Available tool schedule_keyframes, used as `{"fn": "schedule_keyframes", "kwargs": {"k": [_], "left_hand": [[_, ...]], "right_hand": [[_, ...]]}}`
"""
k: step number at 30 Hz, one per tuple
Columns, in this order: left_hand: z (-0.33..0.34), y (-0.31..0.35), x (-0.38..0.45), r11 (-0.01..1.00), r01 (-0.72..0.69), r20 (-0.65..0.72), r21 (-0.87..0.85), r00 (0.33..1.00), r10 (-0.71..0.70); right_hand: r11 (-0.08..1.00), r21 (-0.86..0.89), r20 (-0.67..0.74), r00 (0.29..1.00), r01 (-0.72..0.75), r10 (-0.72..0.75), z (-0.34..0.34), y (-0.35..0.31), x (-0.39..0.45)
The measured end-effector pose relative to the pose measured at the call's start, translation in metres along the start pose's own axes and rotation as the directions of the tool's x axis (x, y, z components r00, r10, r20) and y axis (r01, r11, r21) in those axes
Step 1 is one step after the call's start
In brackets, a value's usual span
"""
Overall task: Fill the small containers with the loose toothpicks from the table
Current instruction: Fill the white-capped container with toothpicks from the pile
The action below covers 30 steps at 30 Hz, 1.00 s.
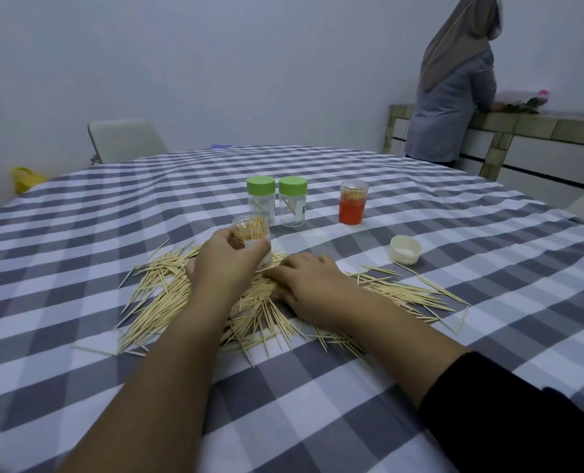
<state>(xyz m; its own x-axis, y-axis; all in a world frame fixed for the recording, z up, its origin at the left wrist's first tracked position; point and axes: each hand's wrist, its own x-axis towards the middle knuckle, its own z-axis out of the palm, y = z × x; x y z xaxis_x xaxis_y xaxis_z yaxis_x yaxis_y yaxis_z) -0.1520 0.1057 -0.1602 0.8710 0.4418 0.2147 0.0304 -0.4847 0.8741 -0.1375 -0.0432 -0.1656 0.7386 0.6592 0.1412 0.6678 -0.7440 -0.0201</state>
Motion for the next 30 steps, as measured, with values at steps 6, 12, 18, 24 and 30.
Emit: {"fn": "schedule_keyframes", "kwargs": {"k": [6,12,18,24,30], "left_hand": [[0.000,0.003,-0.002,1.000,-0.007,-0.010,0.017,1.000,0.007],[-0.001,0.007,-0.006,0.999,0.000,0.006,0.033,1.000,0.000],[-0.002,0.011,-0.010,0.999,-0.011,-0.001,0.049,1.000,0.011],[-0.001,0.011,-0.010,0.999,-0.012,0.018,0.044,1.000,0.011],[-0.001,0.015,-0.014,0.999,0.001,0.018,0.053,1.000,-0.002]], "right_hand": [[0.993,-0.109,-0.029,0.999,-0.046,0.043,-0.004,0.006,-0.003],[0.981,-0.059,0.035,0.981,-0.187,0.189,-0.015,0.018,-0.016],[0.999,-0.012,0.061,0.997,-0.043,0.043,-0.013,-0.003,-0.015],[0.989,-0.140,0.020,0.999,-0.042,0.045,-0.007,-0.009,-0.009],[0.975,-0.194,-0.019,0.994,-0.112,0.110,-0.010,-0.005,-0.010]]}}
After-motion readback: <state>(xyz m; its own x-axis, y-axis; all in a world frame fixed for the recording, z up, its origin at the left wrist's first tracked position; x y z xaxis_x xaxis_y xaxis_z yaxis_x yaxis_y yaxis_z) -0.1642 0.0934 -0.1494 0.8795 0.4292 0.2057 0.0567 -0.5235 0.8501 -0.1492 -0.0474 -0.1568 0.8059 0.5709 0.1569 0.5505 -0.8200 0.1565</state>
